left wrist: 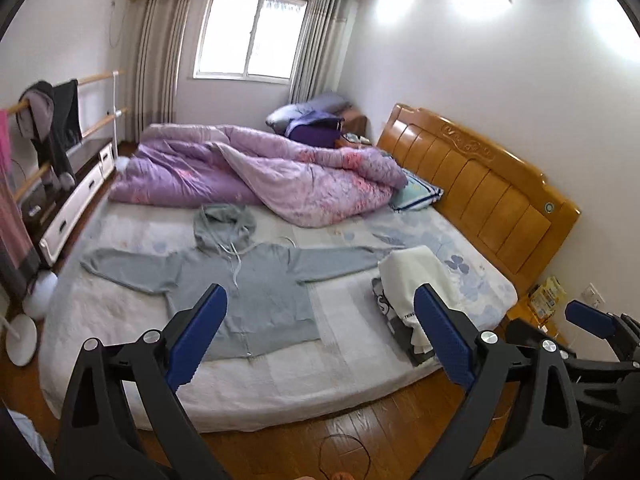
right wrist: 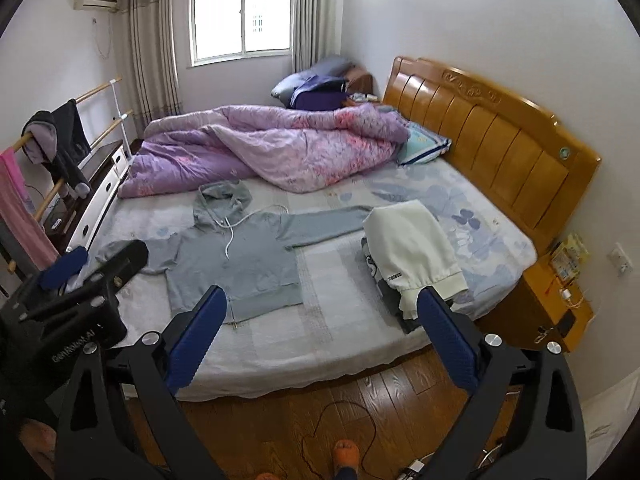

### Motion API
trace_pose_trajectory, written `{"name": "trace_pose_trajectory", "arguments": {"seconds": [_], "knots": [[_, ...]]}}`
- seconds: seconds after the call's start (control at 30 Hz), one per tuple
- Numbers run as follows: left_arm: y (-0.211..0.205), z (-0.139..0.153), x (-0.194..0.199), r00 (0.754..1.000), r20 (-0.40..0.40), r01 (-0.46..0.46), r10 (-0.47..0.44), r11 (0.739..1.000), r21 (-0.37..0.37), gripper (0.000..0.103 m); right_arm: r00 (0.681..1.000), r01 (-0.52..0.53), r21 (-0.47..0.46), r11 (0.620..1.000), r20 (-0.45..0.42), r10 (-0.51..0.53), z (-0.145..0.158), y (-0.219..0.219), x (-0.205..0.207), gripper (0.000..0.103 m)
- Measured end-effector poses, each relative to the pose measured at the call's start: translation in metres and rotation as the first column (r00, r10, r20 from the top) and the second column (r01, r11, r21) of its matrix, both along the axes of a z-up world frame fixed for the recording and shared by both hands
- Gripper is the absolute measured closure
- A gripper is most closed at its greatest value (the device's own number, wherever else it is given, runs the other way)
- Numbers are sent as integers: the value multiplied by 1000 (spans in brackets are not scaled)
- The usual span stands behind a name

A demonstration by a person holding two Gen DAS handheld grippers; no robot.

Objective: Fold large clothes

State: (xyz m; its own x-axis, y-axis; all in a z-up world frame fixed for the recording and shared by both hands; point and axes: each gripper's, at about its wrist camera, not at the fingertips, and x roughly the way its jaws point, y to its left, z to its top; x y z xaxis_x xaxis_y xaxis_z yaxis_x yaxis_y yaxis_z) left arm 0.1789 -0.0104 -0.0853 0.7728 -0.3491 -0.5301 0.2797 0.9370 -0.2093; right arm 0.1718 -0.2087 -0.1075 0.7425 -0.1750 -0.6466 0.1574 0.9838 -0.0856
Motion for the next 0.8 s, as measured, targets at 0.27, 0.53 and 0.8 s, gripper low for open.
{"name": "trace_pose_trajectory", "arguments": {"seconds": [0.27, 0.53, 0.8], "knots": [[33, 34, -46, 1000, 28, -11, 10, 999, 41, 6, 997, -35, -18, 999, 66, 36, 41, 39, -41, 10], [52, 45, -73, 998, 44, -45, 45, 999, 8, 6, 994, -74, -31, 997, 72, 76, 50, 56, -57, 10], [45, 55, -87, 993, 67, -97, 95, 995, 25, 6, 990, -109, -6, 994, 88, 109, 47, 47, -63, 10]]}}
